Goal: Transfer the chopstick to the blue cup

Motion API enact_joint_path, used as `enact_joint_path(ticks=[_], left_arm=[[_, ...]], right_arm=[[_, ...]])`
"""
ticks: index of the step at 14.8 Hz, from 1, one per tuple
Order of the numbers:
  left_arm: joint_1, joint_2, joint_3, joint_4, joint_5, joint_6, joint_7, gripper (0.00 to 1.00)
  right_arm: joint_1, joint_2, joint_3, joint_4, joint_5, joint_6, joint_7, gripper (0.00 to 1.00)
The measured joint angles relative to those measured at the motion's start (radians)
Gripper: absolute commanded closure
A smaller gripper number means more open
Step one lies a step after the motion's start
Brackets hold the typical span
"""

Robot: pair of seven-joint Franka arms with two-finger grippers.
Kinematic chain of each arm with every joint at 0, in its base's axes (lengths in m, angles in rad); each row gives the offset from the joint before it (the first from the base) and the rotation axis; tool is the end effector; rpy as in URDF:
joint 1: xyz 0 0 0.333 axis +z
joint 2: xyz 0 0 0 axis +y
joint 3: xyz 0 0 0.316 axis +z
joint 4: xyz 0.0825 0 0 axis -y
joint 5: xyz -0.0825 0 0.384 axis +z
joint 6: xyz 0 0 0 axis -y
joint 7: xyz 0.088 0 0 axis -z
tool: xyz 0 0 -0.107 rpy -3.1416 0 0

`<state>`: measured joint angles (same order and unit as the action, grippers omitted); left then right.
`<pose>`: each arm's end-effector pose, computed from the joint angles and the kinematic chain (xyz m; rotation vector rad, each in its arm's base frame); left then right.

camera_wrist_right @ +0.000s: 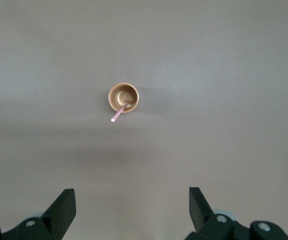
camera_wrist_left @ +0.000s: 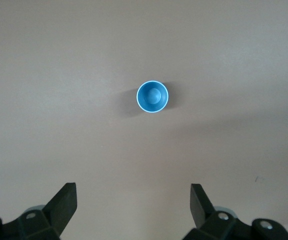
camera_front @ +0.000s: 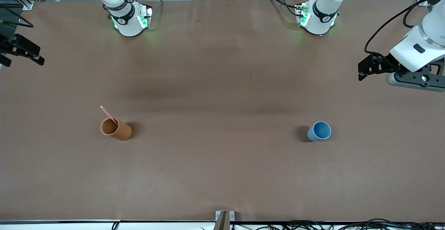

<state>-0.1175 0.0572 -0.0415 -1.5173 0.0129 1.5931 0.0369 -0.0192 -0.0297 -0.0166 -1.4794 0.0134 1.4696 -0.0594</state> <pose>0.5678 -0.0889 0.6195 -3.1171 0.3064 -0.0302 0.5341 -0.0177 0.6744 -3.1283 -0.0392 -0.0321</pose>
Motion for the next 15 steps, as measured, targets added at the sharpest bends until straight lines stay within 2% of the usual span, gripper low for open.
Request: enact_joint_path(ticks=[9, 15], left_arm=[[0.007, 0.029, 0.001, -0.018, 0.0, 0.017, -0.004, 0.0], [0.053, 0.272, 0.006, -0.2, -0.001, 0.444, 0.053, 0.0]], right_arm=[[0.0, 0.0, 0.0, -0.005, 0.0, 0.0, 0.0, 0.0], [0.0, 0.001, 0.0, -0.007, 0.0, 0.002, 0.0, 0.01]])
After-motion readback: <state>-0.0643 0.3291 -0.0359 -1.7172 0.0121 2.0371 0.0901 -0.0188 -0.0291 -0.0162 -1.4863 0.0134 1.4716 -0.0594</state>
